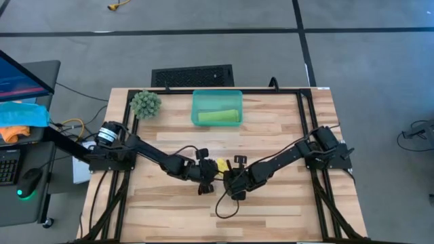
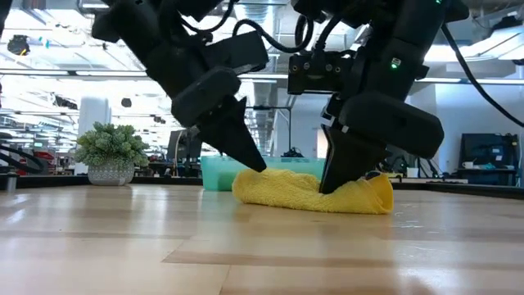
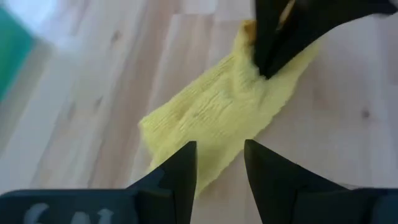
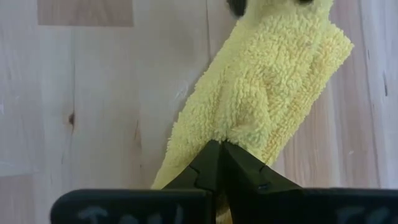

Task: Roll microfiber towels into tight, uniform cylinder then place into a basket
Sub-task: Roll the yellow microfiber cloth

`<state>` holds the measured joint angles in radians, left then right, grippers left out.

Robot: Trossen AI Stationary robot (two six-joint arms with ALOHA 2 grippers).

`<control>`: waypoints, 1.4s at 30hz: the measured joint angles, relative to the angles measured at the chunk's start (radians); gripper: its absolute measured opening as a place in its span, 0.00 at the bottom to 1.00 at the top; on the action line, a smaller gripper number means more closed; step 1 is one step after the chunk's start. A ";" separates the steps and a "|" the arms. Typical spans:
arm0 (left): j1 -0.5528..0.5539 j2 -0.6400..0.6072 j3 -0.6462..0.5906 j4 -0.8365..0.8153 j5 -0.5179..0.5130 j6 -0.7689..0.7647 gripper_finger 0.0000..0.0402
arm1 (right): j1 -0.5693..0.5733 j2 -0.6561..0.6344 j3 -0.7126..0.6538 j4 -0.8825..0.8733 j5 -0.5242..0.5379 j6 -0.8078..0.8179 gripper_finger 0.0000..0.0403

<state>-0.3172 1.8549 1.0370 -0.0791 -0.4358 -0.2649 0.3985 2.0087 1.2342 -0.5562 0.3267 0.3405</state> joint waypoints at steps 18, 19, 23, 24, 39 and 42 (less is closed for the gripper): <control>0.123 0.061 0.006 0.062 0.203 0.054 0.32 | 0.005 0.000 -0.001 0.010 -0.015 0.001 0.11; 0.129 0.061 0.006 0.054 0.218 0.040 0.32 | 0.007 0.000 -0.001 0.011 -0.015 0.006 0.11; 0.141 0.061 0.008 0.020 0.236 0.001 0.32 | 0.008 0.000 -0.001 0.008 -0.015 0.057 0.13; 0.142 0.061 0.008 0.017 0.241 0.001 0.32 | 0.008 0.000 -0.001 0.007 -0.015 0.072 0.14; 0.142 0.061 0.006 0.025 0.269 -0.006 0.32 | 0.058 -0.088 -0.007 -0.095 -0.049 0.273 0.30; 0.143 0.061 0.006 0.025 0.267 -0.006 0.32 | 0.058 -0.087 -0.007 -0.101 -0.043 0.281 0.29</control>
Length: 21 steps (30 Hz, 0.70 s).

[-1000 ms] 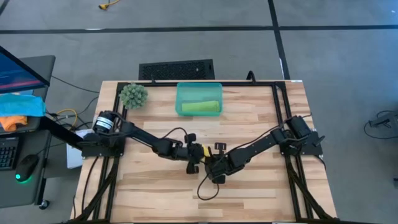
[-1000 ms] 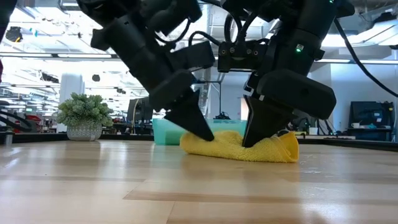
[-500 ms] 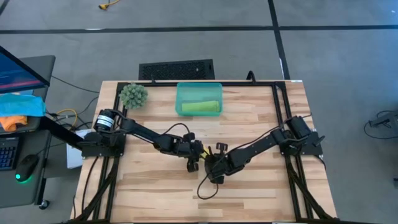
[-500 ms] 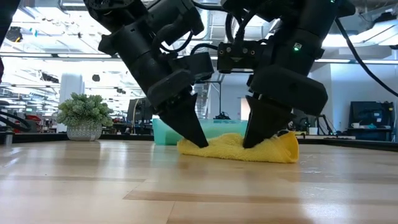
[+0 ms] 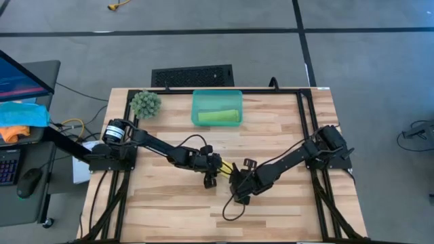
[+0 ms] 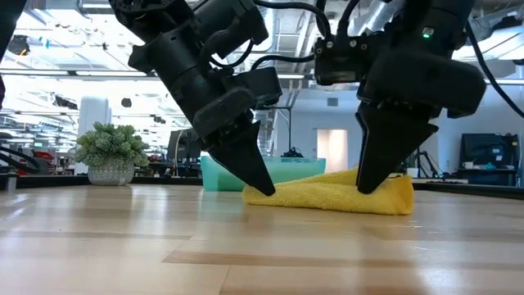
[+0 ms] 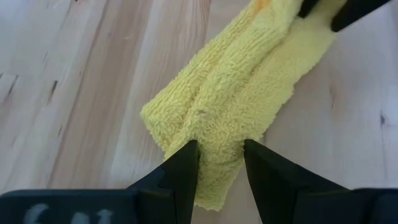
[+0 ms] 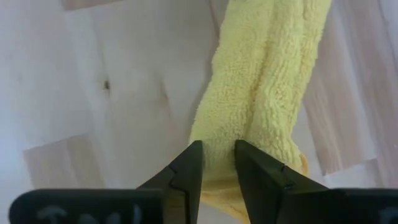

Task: Roll microfiber towels into tight, uniform cylinder then place into a basket
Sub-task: Roll the yellow microfiber cloth

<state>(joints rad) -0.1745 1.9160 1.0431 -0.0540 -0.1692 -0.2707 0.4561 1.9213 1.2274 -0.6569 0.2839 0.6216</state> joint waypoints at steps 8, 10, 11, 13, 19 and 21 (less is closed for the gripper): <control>0.000 0.000 -0.001 0.002 -0.002 -0.044 0.32 | -0.005 -0.008 -0.005 -0.029 -0.021 0.032 0.30; 0.000 0.000 -0.001 0.002 -0.002 -0.054 0.32 | -0.007 -0.010 -0.004 -0.071 -0.021 0.073 0.30; 0.000 0.000 -0.001 0.002 -0.002 -0.056 0.32 | -0.010 -0.009 -0.005 -0.101 -0.018 0.104 0.30; 0.000 0.000 -0.001 0.001 -0.002 -0.061 0.32 | -0.021 -0.004 -0.017 -0.119 -0.021 0.161 0.30; 0.000 0.000 -0.001 0.010 -0.003 -0.041 0.32 | -0.036 -0.004 -0.040 -0.094 -0.043 0.186 0.29; 0.000 0.000 -0.002 0.019 -0.004 -0.017 0.32 | -0.042 -0.004 -0.040 -0.098 -0.048 0.186 0.29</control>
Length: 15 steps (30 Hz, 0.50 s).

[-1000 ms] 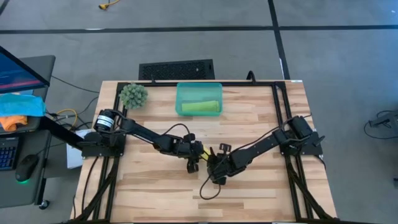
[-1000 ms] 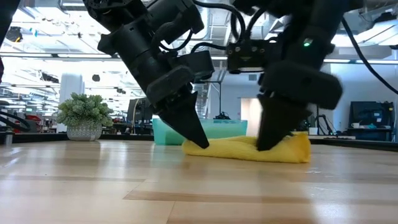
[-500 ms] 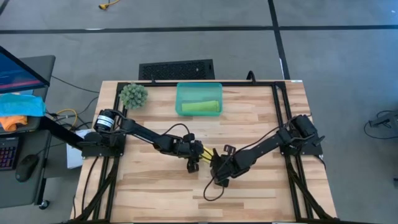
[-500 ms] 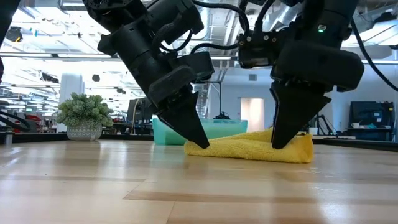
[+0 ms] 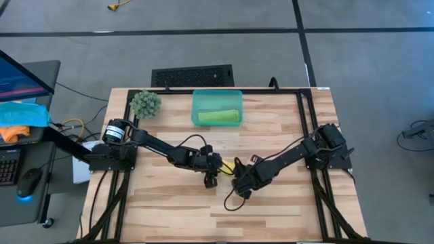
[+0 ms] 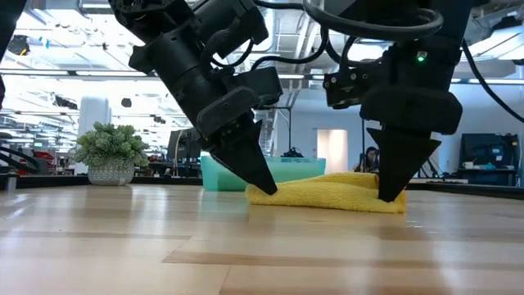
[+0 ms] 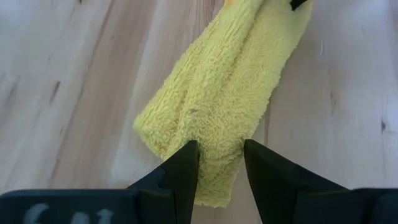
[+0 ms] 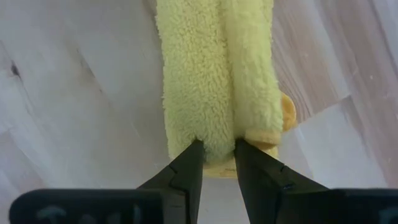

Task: Roll microfiber towels into tight, uniform cylinder then place into a basket
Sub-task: Roll the yellow microfiber cloth

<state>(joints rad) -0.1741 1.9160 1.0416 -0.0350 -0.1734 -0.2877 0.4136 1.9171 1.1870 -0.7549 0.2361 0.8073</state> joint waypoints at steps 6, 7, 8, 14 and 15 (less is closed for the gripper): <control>-0.028 0.001 -0.001 0.078 -0.116 0.168 0.32 | -0.004 0.000 -0.001 -0.019 -0.006 -0.076 0.29; -0.035 0.001 -0.001 0.089 -0.134 0.188 0.32 | -0.004 0.000 -0.002 -0.020 -0.006 -0.079 0.29; -0.041 0.001 -0.001 0.100 -0.151 0.205 0.32 | -0.004 0.000 -0.002 -0.022 -0.006 -0.079 0.29; -0.082 0.001 -0.001 0.157 -0.221 0.270 0.32 | -0.004 0.002 -0.003 -0.023 -0.007 -0.081 0.29; -0.087 0.001 -0.001 0.159 -0.231 0.275 0.32 | -0.004 0.002 -0.002 -0.023 -0.008 -0.082 0.29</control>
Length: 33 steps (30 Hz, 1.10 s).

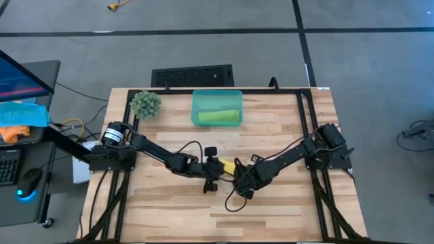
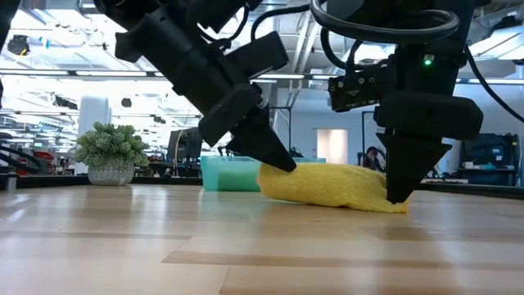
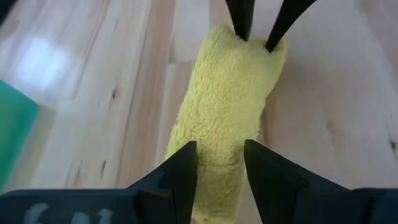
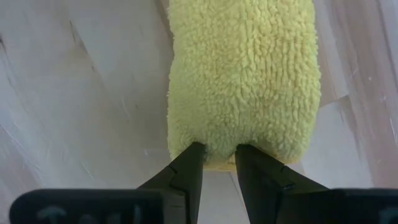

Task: Roll microfiber towels into tight, uniform cylinder then place into a basket
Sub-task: Roll the yellow microfiber cloth

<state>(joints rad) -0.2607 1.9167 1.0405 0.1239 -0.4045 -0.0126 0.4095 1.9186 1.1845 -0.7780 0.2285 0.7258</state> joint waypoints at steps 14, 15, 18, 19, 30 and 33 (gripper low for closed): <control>-0.042 -0.068 0.001 -0.102 -0.177 0.025 0.32 | -0.001 0.000 0.000 0.000 -0.020 0.005 0.29; -0.044 -0.073 0.002 -0.091 -0.160 0.039 0.32 | -0.001 0.000 0.000 0.001 -0.021 0.006 0.29; -0.038 -0.074 0.002 -0.049 -0.047 0.073 0.32 | -0.001 0.000 0.000 0.001 -0.022 0.007 0.29; -0.030 -0.067 0.002 -0.026 0.000 0.077 0.32 | -0.001 0.000 0.000 0.001 -0.022 0.007 0.29; 0.071 0.051 0.001 0.126 0.146 0.071 0.32 | 0.000 0.000 0.000 0.002 -0.021 0.007 0.29; 0.094 0.050 0.002 0.095 0.211 0.028 0.32 | 0.000 0.000 0.000 0.002 -0.022 0.007 0.29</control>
<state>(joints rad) -0.1664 1.9663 1.0428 0.2186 -0.1931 0.0157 0.4099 1.9186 1.1847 -0.7765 0.2066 0.7330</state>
